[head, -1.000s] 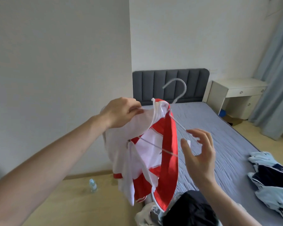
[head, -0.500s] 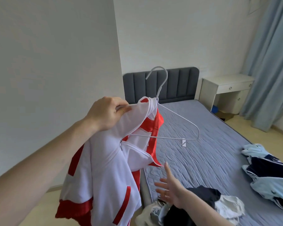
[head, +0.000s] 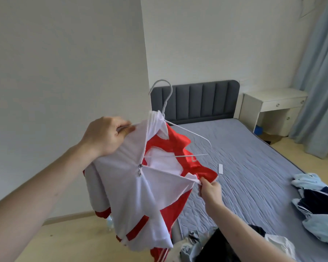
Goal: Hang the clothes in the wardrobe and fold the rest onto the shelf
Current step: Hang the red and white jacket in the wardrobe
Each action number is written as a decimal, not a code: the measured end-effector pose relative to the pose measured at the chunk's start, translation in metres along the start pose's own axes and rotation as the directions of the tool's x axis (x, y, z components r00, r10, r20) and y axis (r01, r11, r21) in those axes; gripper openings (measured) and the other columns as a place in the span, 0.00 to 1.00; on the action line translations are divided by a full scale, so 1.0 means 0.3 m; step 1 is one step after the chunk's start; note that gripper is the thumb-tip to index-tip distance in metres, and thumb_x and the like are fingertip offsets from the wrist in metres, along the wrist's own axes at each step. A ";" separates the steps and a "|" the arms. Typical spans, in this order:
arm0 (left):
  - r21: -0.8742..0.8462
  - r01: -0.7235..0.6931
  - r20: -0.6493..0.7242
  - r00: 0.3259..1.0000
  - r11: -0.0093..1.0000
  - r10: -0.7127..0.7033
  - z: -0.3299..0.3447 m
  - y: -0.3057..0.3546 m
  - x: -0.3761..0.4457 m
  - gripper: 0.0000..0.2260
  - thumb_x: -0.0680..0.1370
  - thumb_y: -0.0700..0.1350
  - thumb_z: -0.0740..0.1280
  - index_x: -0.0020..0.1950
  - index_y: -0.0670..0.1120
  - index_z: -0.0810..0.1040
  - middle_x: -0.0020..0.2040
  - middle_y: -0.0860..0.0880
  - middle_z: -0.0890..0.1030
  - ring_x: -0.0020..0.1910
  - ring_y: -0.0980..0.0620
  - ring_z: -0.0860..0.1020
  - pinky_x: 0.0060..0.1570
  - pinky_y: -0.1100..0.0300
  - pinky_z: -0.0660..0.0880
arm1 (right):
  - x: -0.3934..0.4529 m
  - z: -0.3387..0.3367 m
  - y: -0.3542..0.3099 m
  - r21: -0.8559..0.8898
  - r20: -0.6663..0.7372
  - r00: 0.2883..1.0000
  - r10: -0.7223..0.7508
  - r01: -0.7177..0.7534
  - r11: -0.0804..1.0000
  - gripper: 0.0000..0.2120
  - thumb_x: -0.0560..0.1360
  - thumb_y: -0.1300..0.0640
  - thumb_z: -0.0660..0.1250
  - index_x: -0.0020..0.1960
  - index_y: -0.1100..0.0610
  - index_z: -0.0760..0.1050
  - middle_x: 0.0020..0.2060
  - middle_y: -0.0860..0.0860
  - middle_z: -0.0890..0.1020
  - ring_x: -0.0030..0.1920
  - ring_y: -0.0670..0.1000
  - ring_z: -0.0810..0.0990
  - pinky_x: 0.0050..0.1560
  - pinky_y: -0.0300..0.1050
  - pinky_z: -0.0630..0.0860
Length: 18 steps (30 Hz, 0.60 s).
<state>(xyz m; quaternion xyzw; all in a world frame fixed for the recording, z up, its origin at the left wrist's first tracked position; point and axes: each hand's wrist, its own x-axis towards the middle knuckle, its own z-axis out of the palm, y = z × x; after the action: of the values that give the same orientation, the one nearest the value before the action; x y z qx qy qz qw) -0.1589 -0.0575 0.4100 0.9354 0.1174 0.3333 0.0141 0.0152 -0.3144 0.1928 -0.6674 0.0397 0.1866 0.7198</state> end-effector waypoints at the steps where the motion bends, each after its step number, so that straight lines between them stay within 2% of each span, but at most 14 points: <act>1: 0.003 0.037 0.003 0.999 0.999 -0.037 0.005 -0.031 -0.019 0.21 0.78 0.67 0.58 0.49 0.54 0.83 0.42 0.54 0.83 0.45 0.45 0.81 0.41 0.54 0.74 | 0.001 -0.026 -0.030 0.020 -0.004 0.999 -0.040 0.040 0.999 0.12 0.79 0.61 0.66 0.36 0.58 0.72 0.24 0.52 0.69 0.28 0.50 0.65 0.31 0.44 0.62; 5: 0.005 0.099 0.073 0.992 0.995 -0.099 0.035 -0.101 -0.087 0.25 0.77 0.68 0.56 0.44 0.49 0.81 0.38 0.52 0.80 0.40 0.47 0.78 0.39 0.52 0.76 | -0.015 -0.095 -0.150 0.116 -0.044 0.992 -0.121 0.125 0.985 0.11 0.81 0.61 0.66 0.40 0.58 0.74 0.26 0.50 0.70 0.27 0.48 0.67 0.30 0.44 0.64; 7: -0.005 0.106 0.146 0.984 0.994 -0.104 0.046 -0.103 -0.107 0.22 0.77 0.65 0.58 0.42 0.48 0.79 0.34 0.52 0.78 0.36 0.48 0.76 0.38 0.53 0.75 | -0.025 -0.114 -0.214 0.123 -0.068 0.986 -0.150 0.158 0.980 0.11 0.82 0.61 0.65 0.41 0.58 0.76 0.28 0.51 0.73 0.28 0.48 0.71 0.32 0.45 0.69; 9: -0.043 0.105 0.234 0.968 0.994 -0.092 0.055 -0.099 -0.117 0.18 0.79 0.60 0.63 0.38 0.48 0.75 0.30 0.51 0.75 0.32 0.50 0.73 0.37 0.52 0.74 | -0.038 -0.127 -0.278 0.116 -0.069 0.977 -0.202 0.208 0.971 0.12 0.83 0.60 0.65 0.42 0.56 0.79 0.34 0.55 0.78 0.34 0.52 0.75 0.39 0.49 0.73; 11: -0.073 0.097 0.303 0.950 0.993 -0.070 0.062 -0.091 -0.124 0.17 0.79 0.58 0.64 0.34 0.52 0.73 0.29 0.52 0.74 0.30 0.51 0.72 0.35 0.53 0.72 | -0.061 -0.134 -0.344 0.072 -0.046 0.962 -0.267 0.270 0.960 0.13 0.83 0.58 0.64 0.40 0.56 0.79 0.34 0.54 0.78 0.34 0.52 0.75 0.39 0.49 0.73; 14: 0.013 0.046 0.376 0.926 0.999 -0.047 0.086 -0.067 -0.131 0.18 0.75 0.64 0.54 0.32 0.56 0.72 0.27 0.53 0.73 0.31 0.51 0.72 0.31 0.56 0.68 | -0.103 -0.120 -0.463 0.018 0.049 0.930 -0.364 0.364 0.931 0.15 0.84 0.59 0.64 0.38 0.56 0.75 0.26 0.47 0.75 0.27 0.45 0.72 0.32 0.43 0.69; 16: 0.061 0.029 0.401 0.915 0.998 -0.052 0.113 -0.055 -0.135 0.18 0.76 0.64 0.53 0.32 0.58 0.72 0.28 0.55 0.72 0.32 0.50 0.72 0.31 0.56 0.66 | -0.144 -0.090 -0.540 0.010 0.170 0.885 -0.432 0.437 0.899 0.14 0.84 0.60 0.64 0.40 0.58 0.77 0.26 0.47 0.77 0.26 0.44 0.73 0.31 0.41 0.70; 18: 0.060 0.065 0.411 0.908 0.996 -0.084 0.141 -0.053 -0.141 0.17 0.78 0.62 0.54 0.37 0.57 0.74 0.32 0.55 0.77 0.35 0.48 0.75 0.34 0.55 0.70 | -0.199 -0.048 -0.599 -0.008 0.315 0.806 -0.502 0.531 0.847 0.12 0.84 0.61 0.64 0.44 0.59 0.81 0.30 0.48 0.81 0.27 0.43 0.75 0.30 0.38 0.72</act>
<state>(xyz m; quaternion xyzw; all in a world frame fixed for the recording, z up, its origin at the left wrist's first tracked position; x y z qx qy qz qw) -0.1676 -0.0495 0.3491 0.9796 0.1550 0.1245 0.0305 0.0204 -0.3485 0.3796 -0.6503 -0.2625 0.0848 0.7079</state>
